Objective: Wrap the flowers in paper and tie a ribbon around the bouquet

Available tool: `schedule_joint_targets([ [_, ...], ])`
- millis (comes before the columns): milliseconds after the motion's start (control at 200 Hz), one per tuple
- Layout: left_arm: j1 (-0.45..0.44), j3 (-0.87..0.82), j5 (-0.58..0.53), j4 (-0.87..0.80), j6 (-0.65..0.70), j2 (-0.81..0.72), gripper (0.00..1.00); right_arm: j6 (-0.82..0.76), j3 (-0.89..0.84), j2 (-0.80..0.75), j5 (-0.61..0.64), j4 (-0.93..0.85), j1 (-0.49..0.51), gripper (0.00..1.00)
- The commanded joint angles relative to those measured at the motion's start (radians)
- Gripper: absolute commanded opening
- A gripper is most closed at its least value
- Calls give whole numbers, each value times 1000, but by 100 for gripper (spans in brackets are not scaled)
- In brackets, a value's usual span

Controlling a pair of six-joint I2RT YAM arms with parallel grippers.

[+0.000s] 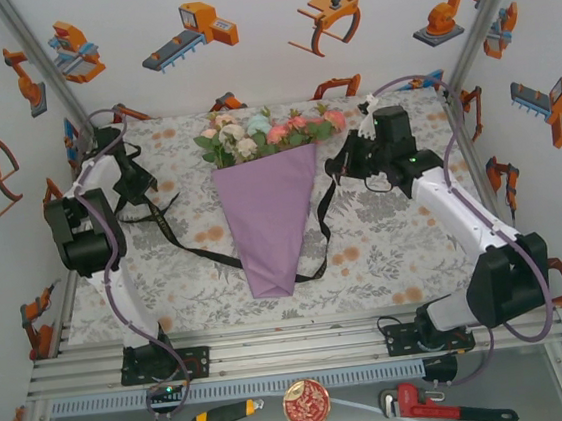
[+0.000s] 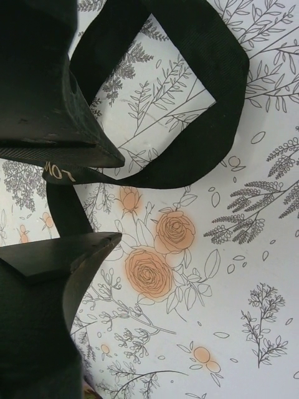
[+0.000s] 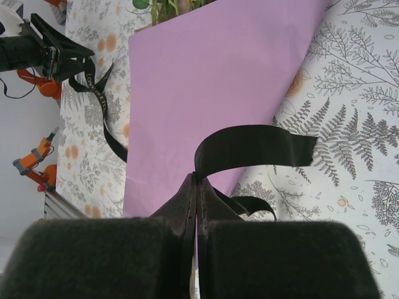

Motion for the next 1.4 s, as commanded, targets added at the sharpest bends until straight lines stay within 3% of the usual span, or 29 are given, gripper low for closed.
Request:
schedule_joint_targets([
  [0,-4,50,-60,-97,17,41,46,-18,-7,-38,22,-16,4,0],
  [235,-4,128,-28,-126,40,98,40,-20,8,-49,36,-36,5,0],
  [275,-4,140,-26,-136,41,104,32,-17,14,-49,38,-38,5,0],
  [325,-3,150,-8,-146,41,107,13,-12,21,-45,38,-39,5,0],
  [375,-1,153,25,-149,45,94,0,-8,29,-44,36,-37,8,0],
  [461,-3,120,68,-149,51,18,0,8,36,-42,47,-16,16,0],
  [631,-3,-99,119,-75,52,-283,0,39,63,12,100,87,77,0],
  [741,5,-247,105,-67,62,-497,0,52,139,100,155,105,135,0],
  [871,13,-407,169,-26,63,-737,0,47,246,221,120,164,203,0],
  [981,20,-510,175,-20,28,-862,0,19,351,294,157,93,226,0],
  [1081,28,-522,173,-24,29,-875,0,-14,366,281,368,10,199,0],
  [1161,38,-485,182,-6,42,-824,0,-33,369,276,482,-36,117,0],
  [1292,60,-391,193,53,49,-667,0,-43,379,312,456,-22,-70,0],
  [1392,72,-285,225,90,48,-519,0,-82,420,370,404,-7,-152,0],
])
